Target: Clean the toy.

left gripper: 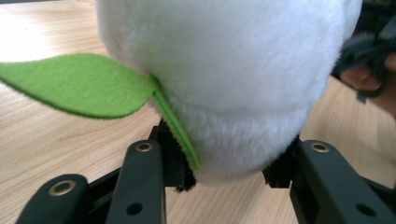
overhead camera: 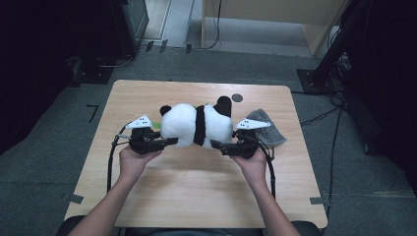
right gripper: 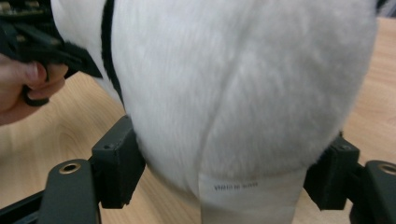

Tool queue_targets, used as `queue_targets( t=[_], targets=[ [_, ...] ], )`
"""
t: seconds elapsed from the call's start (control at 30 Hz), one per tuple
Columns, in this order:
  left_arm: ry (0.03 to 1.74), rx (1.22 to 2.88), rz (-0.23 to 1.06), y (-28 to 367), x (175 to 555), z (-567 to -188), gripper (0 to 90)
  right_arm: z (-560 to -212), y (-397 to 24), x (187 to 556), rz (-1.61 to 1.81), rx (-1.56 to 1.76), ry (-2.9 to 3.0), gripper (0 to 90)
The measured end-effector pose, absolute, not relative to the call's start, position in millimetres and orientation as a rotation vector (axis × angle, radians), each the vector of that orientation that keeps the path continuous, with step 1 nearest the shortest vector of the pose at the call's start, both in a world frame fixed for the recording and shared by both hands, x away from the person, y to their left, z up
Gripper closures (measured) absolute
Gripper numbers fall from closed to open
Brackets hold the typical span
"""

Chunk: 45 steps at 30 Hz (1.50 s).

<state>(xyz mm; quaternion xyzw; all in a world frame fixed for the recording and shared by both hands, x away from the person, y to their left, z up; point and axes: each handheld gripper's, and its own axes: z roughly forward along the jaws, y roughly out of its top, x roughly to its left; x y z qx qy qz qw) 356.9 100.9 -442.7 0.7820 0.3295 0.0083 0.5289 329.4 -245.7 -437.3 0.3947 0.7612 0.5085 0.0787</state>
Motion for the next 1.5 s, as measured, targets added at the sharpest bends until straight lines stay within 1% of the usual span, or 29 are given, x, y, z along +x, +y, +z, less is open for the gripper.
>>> queue_targets(
  t=[0.1,0.13,0.4,0.47,0.5,0.57,0.63,0.7,0.87,0.93,1.0,1.07,1.13,1.23,1.5],
  targets=[
    [0.807,1.832,-0.035,105,360,-443,62.1,-439,-247,329,1.522,1.134,2.278,21.3],
    [0.813,1.826,-0.033,107,360,-442,62.4,-440,-247,329,1.523,1.093,2.27,19.7],
    [0.821,1.775,-0.055,116,360,-439,62.9,-447,-241,328,1.464,0.989,2.27,17.8],
    [0.825,1.764,-0.09,116,360,-440,62.9,-449,-238,329,1.471,0.993,2.271,16.4],
    [0.828,1.77,-0.097,114,360,-441,62.9,-451,-237,329,1.479,0.993,2.272,18.6],
    [0.828,1.787,-0.068,112,358,-441,62.7,-451,-235,329,1.449,1.006,2.273,28.6],
    [0.818,1.805,-0.032,111,356,-441,58.8,-448,-235,327,1.431,1.019,2.28,36.6],
    [0.806,1.811,-0.011,110,356,-441,54.3,-445,-236,326,1.437,1.044,2.281,39.3],
    [0.821,1.835,-0.015,111,359,-445,42.0,-440,-238,324,1.429,1.082,2.279,41.4],
    [0.821,1.857,0.026,111,359,-447,38.1,-441,-238,325,1.428,1.111,2.295,41.7],
    [0.818,1.886,0.031,110,360,-448,35.1,-442,-239,327,1.434,1.157,2.302,41.6],
    [0.812,1.901,0.017,109,360,-450,35.0,-443,-241,329,1.449,1.185,2.306,40.8],
    [0.808,1.912,0.035,108,360,-451,34.9,-443,-242,330,1.456,1.178,2.31,39.3],
    [0.806,1.912,0.039,107,360,-451,33.7,-443,-243,331,1.462,1.181,2.324,34.5],
    [0.799,1.94,0.024,106,359,-452,33.5,-441,-249,332,1.511,1.23,2.334,33.0]
  ],
)
